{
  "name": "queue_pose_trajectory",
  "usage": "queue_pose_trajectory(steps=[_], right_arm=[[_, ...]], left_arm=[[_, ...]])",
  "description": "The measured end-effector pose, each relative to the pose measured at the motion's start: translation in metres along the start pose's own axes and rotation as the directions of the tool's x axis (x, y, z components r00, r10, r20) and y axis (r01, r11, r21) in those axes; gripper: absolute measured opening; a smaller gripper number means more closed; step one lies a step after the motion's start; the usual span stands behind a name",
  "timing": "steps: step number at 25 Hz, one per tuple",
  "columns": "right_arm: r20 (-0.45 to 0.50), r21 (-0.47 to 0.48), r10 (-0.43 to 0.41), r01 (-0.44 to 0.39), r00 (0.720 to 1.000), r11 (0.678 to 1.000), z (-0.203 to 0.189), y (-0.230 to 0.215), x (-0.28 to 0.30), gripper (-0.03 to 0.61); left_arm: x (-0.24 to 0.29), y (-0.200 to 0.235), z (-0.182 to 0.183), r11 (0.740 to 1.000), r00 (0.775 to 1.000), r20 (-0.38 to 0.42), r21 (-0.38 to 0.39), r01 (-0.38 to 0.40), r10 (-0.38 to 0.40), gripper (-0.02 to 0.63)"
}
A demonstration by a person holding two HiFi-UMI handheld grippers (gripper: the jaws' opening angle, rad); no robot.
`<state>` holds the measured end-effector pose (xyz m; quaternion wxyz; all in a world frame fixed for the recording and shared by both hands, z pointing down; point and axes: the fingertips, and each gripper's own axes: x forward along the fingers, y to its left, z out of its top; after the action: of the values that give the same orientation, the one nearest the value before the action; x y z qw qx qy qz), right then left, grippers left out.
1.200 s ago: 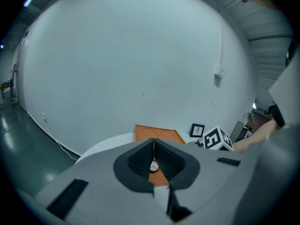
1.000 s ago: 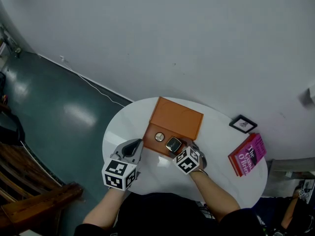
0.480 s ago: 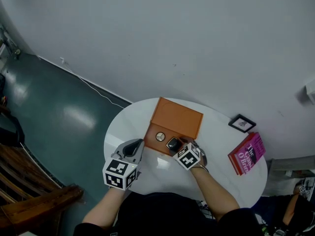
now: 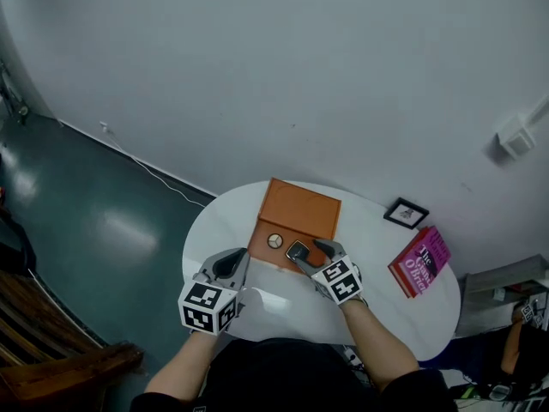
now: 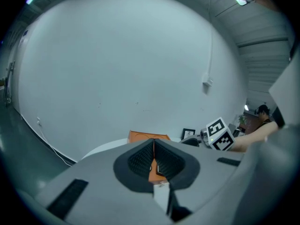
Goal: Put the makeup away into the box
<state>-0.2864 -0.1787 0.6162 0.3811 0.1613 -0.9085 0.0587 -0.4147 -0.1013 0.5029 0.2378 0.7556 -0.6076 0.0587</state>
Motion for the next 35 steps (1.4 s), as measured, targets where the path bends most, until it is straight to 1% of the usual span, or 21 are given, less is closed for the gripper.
queue_pose_trajectory(steps=[3,6,10,11,12,13,15,18,21,23,25,27,29,31,33,35], right_arm=[[0.098,0.050,-0.007,0.002,0.995,0.999,0.023,0.010,-0.031,0.278],[0.170,0.054,-0.027,0.018,0.985,0.998,0.039,0.017,-0.064,0.275],[0.249,0.069,-0.052,0.036,0.967,0.997,0.049,0.011,-0.106,0.257],[0.275,0.077,-0.059,0.040,0.960,0.996,0.050,0.008,-0.117,0.237],[0.302,0.085,-0.066,0.042,0.951,0.995,0.051,0.003,-0.129,0.196],[0.330,0.093,-0.071,0.042,0.941,0.995,0.051,-0.002,-0.142,0.140],[0.392,0.105,-0.076,0.037,0.917,0.994,0.048,-0.013,-0.167,0.079],[0.473,0.102,-0.069,0.023,0.879,0.995,0.037,-0.029,-0.209,0.054],[0.536,0.062,-0.043,0.012,0.843,0.998,0.015,-0.052,-0.258,0.044],[0.559,0.036,-0.024,0.004,0.829,0.999,-0.006,-0.070,-0.293,0.041],[0.570,0.012,0.000,-0.009,0.821,1.000,-0.027,-0.088,-0.326,0.039],[0.577,-0.003,0.022,-0.024,0.816,1.000,-0.046,-0.103,-0.354,0.037],[0.592,-0.005,0.024,-0.027,0.806,1.000,-0.060,-0.116,-0.377,0.035],[0.619,0.008,0.006,-0.013,0.786,1.000,-0.066,-0.128,-0.396,0.035],[0.643,0.018,-0.012,0.000,0.766,1.000,-0.068,-0.135,-0.410,0.035],[0.656,0.012,-0.020,0.016,0.754,1.000,-0.067,-0.137,-0.422,0.035]], left_arm=[[-0.003,-0.014,0.001,0.999,0.999,0.019,0.015,0.037,-0.037,0.015],[-0.004,-0.028,0.008,0.998,0.997,0.042,0.027,0.062,-0.063,0.015],[-0.002,-0.052,0.017,0.996,0.995,0.063,0.045,0.079,-0.082,0.015],[-0.001,-0.059,0.019,0.996,0.995,0.063,0.051,0.080,-0.083,0.015],[0.001,-0.067,0.021,0.995,0.994,0.064,0.056,0.079,-0.083,0.015],[0.004,-0.076,0.024,0.995,0.994,0.068,0.062,0.078,-0.082,0.015],[0.013,-0.096,0.031,0.994,0.994,0.079,0.077,0.074,-0.080,0.015],[0.028,-0.136,0.041,0.991,0.993,0.095,0.119,0.062,-0.073,0.015],[0.048,-0.183,0.051,0.989,0.992,0.115,0.140,0.039,-0.055,0.015],[0.064,-0.219,0.054,0.991,0.990,0.131,0.133,0.029,-0.047,0.015],[0.078,-0.258,0.058,0.990,0.988,0.146,0.135,0.030,-0.050,0.015],[0.090,-0.295,0.060,0.988,0.987,0.150,0.148,0.042,-0.064,0.015],[0.101,-0.325,0.059,0.985,0.986,0.143,0.165,0.057,-0.081,0.015],[0.108,-0.346,0.061,0.982,0.986,0.143,0.177,0.065,-0.091,0.015],[0.110,-0.359,0.070,0.982,0.982,0.161,0.177,0.067,-0.096,0.015],[0.105,-0.370,0.081,0.980,0.977,0.188,0.184,0.069,-0.104,0.015]])
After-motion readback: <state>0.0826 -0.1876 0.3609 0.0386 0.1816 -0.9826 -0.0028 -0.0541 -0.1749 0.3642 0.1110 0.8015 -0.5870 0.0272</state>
